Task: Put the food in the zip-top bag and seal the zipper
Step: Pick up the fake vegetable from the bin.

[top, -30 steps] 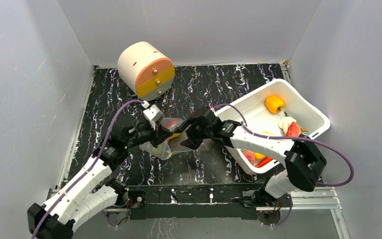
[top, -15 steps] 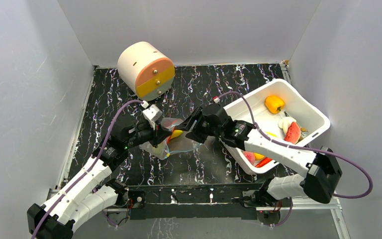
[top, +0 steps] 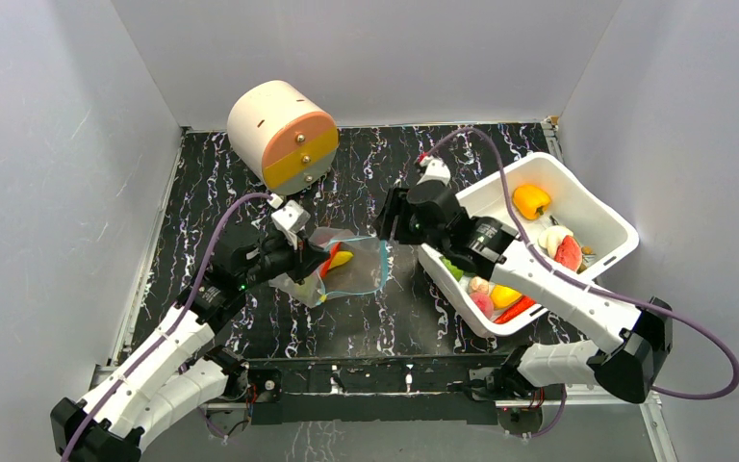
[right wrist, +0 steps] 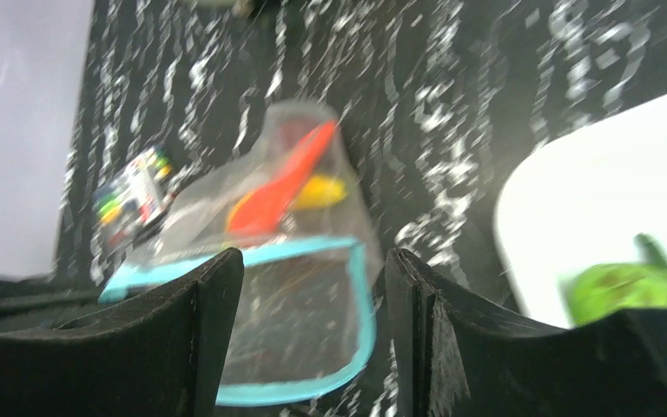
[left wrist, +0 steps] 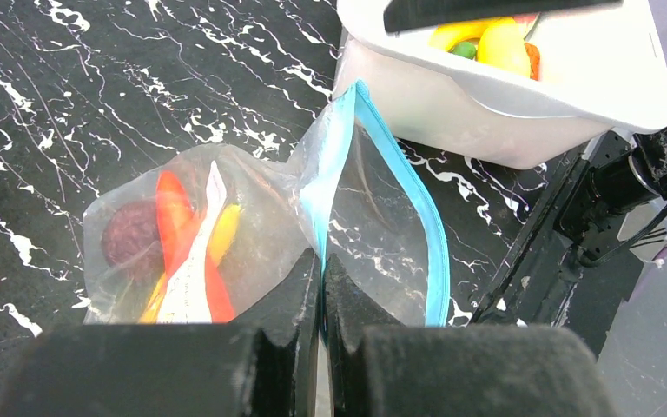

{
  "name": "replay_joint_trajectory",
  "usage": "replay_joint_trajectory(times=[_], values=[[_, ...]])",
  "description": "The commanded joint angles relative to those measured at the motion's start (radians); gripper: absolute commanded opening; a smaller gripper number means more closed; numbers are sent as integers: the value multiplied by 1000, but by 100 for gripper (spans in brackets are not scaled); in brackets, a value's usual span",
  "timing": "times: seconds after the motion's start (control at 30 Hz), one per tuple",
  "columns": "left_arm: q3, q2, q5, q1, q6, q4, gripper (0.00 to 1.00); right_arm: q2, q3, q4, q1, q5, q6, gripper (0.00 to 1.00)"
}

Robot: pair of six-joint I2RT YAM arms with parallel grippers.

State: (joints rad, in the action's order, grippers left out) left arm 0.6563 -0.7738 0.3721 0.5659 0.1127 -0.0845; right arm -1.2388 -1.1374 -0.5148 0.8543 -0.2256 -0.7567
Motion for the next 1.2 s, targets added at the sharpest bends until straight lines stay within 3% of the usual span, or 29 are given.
replay_joint_trajectory(times=[0.0, 0.2, 0.57, 0.8, 1.17], values=[[30, 42, -22, -2, -9, -6, 0, -23, -106, -82, -112, -158, 225, 60], [21, 76, -66, -2, -40, -32, 0, -55, -126, -78, -328, -156, 345, 59], [3, 85, -34, -2, -67, -33, 0, -234, -138, -29, -608, -450, 571, 63], [3, 79, -9, -2, -70, -32, 0, -325, -136, 57, -767, -416, 659, 72], [-2, 84, 1, -2, -69, -27, 0, -390, -63, 226, -824, -271, 950, 74]])
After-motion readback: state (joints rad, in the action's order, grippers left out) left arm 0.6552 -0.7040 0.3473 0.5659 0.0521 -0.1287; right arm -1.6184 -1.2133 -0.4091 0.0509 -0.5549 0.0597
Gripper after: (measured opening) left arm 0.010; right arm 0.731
